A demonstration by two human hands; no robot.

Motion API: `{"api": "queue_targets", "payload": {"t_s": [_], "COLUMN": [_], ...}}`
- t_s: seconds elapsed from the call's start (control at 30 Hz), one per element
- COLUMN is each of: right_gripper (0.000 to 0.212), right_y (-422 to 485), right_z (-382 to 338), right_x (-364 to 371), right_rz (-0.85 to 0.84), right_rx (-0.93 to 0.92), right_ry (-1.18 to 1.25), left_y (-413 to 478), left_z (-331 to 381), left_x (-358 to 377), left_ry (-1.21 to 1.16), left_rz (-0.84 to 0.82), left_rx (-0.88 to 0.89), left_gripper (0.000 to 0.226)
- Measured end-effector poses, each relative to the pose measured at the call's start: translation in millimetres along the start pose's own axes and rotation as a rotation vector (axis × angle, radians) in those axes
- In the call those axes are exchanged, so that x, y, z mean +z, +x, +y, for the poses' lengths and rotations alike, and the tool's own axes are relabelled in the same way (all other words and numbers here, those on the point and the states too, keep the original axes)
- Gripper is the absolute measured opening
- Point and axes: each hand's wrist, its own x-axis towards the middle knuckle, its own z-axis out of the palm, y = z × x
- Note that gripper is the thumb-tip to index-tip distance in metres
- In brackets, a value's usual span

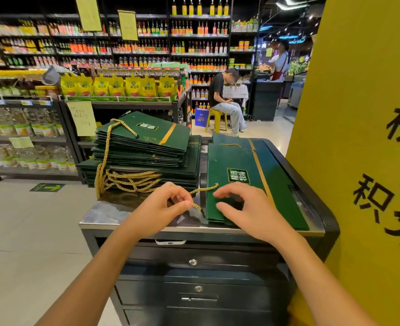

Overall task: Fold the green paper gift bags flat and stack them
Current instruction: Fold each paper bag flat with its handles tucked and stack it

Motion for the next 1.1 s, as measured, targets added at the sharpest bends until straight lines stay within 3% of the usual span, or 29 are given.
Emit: {"api": "queue_targets", "payload": {"t_s": [0.17, 0.37, 0.53, 0.63, 0.73, 1.1], "right_gripper": [0.038, 0.012, 0.003, 0.008, 0.024, 0.014], "right_y": [1, 5, 2, 2, 4, -2], "right_z": [-14, -19, -18, -11, -1, 25], "right_x": [9, 13, 5, -2, -9, -16], "right_rz": [-0.071, 0.102, 0.151, 0.236, 0.301, 0.343], "right_rx": [0.003, 0.0, 0.094, 0.182, 0.233, 0.372], "right_ry": [0.117, 0.156, 0.464, 0.599, 0.603, 0.672], "left_y": [1, 3, 11, 19, 31, 63], "left_z": [7, 15, 24, 27, 26, 31], "left_x": [-8, -4, 4, 10, 11, 34], "left_ry": [-0.068, -0.099, -0.114, -0.126, -0.105, -0.021], "left_rz": [0.054, 0.04, 0.051, 0.112, 0.152, 0.206], "left_rx": [0.017, 0.046, 0.032, -0.009, -0.056, -0.214], "left_gripper": [0.009, 0.007, 0.005, 0.011, 0.017, 0.028]}}
